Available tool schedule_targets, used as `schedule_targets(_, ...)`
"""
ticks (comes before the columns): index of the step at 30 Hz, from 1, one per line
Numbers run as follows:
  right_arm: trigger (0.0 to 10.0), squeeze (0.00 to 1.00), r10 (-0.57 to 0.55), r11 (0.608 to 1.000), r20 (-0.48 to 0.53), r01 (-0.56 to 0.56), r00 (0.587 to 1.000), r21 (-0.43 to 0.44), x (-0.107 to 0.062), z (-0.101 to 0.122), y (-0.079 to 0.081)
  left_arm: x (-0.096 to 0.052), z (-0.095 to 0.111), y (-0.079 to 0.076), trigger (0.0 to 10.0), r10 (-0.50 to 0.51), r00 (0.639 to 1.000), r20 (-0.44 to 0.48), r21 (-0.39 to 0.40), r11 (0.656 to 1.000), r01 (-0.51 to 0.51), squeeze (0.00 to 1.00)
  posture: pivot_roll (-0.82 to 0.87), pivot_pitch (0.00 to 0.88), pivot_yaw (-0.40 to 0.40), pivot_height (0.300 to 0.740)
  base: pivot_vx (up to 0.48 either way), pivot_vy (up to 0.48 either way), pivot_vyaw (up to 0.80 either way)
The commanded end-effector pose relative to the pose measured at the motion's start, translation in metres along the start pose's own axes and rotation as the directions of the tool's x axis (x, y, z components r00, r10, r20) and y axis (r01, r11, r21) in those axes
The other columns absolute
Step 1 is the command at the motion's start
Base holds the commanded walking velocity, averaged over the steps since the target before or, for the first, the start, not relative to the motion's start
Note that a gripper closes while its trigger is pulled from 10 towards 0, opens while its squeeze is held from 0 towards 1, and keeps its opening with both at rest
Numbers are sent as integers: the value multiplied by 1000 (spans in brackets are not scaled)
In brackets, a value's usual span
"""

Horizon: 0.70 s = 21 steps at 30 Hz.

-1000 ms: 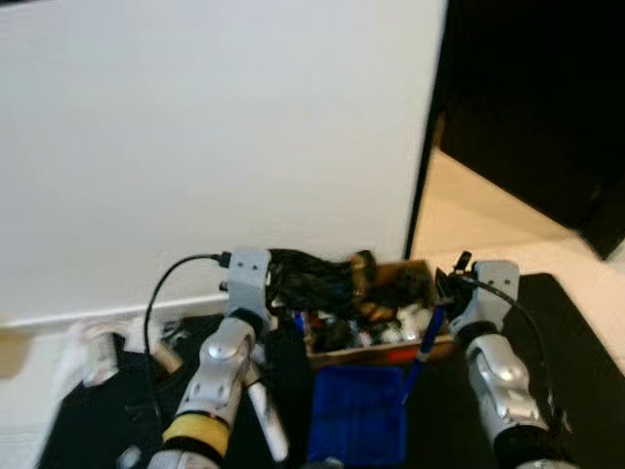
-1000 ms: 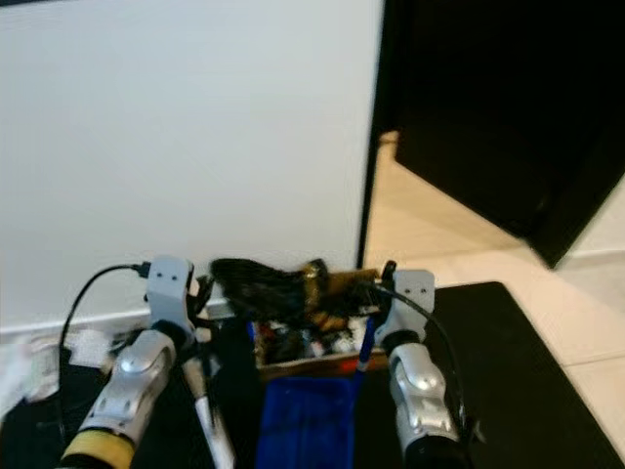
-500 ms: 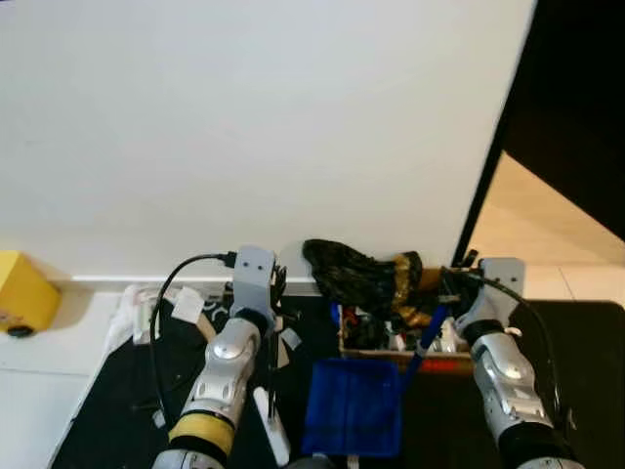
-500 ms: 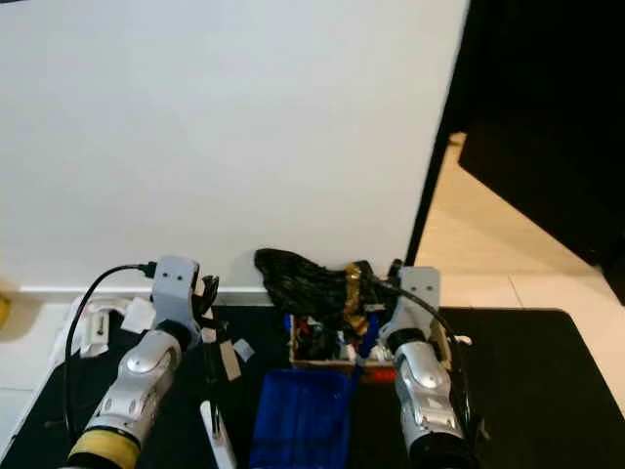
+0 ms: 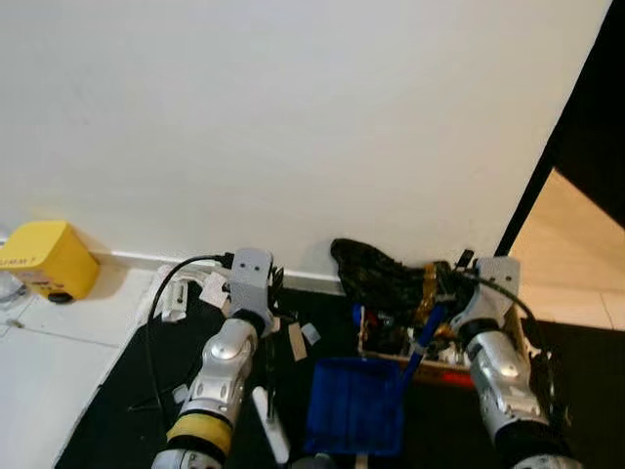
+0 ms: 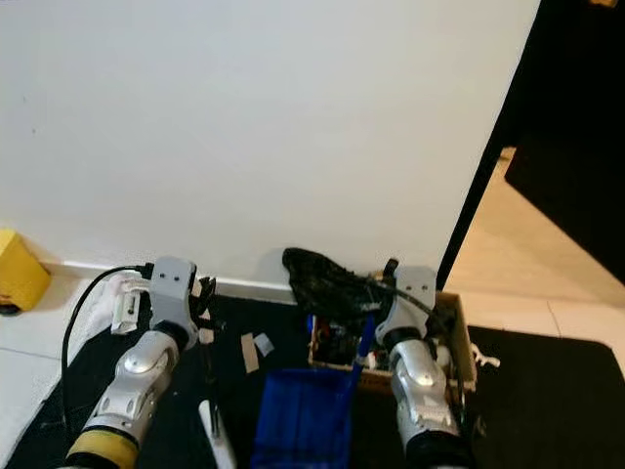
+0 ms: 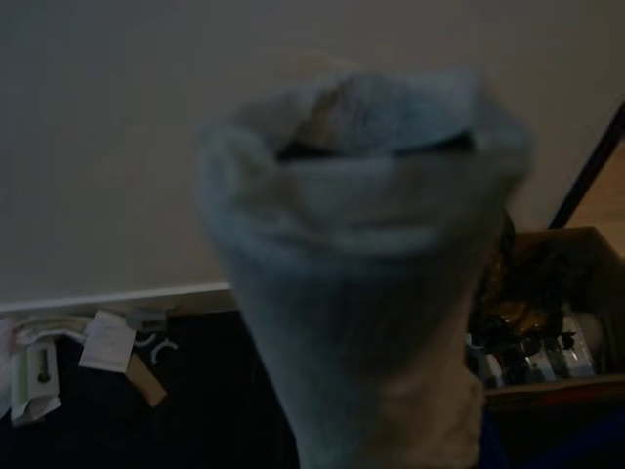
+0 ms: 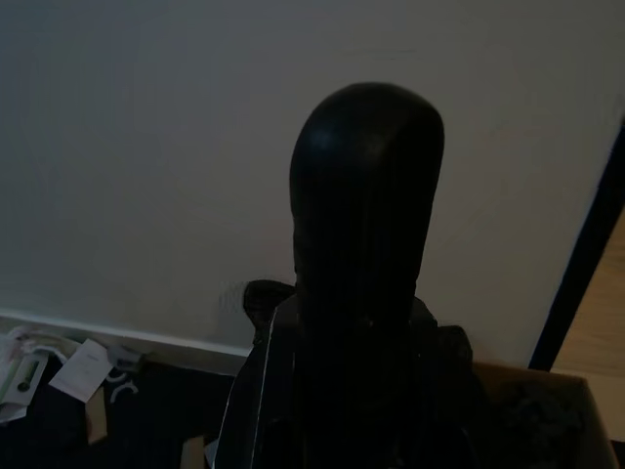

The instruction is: Sweep floor

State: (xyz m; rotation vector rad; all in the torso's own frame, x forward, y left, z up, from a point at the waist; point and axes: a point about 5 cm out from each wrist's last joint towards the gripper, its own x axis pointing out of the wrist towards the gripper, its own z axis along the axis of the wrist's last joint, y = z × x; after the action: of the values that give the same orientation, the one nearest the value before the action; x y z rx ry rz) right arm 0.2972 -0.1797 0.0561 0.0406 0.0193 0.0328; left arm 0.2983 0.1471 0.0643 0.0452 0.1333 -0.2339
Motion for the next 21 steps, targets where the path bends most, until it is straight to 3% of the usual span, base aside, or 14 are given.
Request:
schedule_targets(1, 10000, 0, -11, 1000, 36, 11, 999, 16, 2, 6, 1, 1, 2, 4, 10000, 1, 1000, 6, 22, 1000, -2, 0, 75, 0, 87, 740, 0, 0, 0)
schedule_targets(7, 10000, 0, -37, 998, 32, 35, 999, 50, 2, 5, -2, 1, 2, 4, 10000, 1, 1000, 5, 23, 1000, -1, 0, 75, 0, 88, 740, 0, 0, 0)
schedule_targets(15, 10000, 0, -48, 997, 28, 47, 998, 57, 1, 4, -4, 0, 1, 3, 10000, 0, 1000, 1, 21, 1000, 0, 0, 76, 6, 89, 740, 0, 0, -471)
schedule_targets(21, 10000, 0, -56, 998, 27, 55, 998, 41, 0, 4, -6, 0, 1, 3, 10000, 2, 1000, 0, 21, 1000, -2, 0, 75, 9, 90, 740, 0, 0, 0)
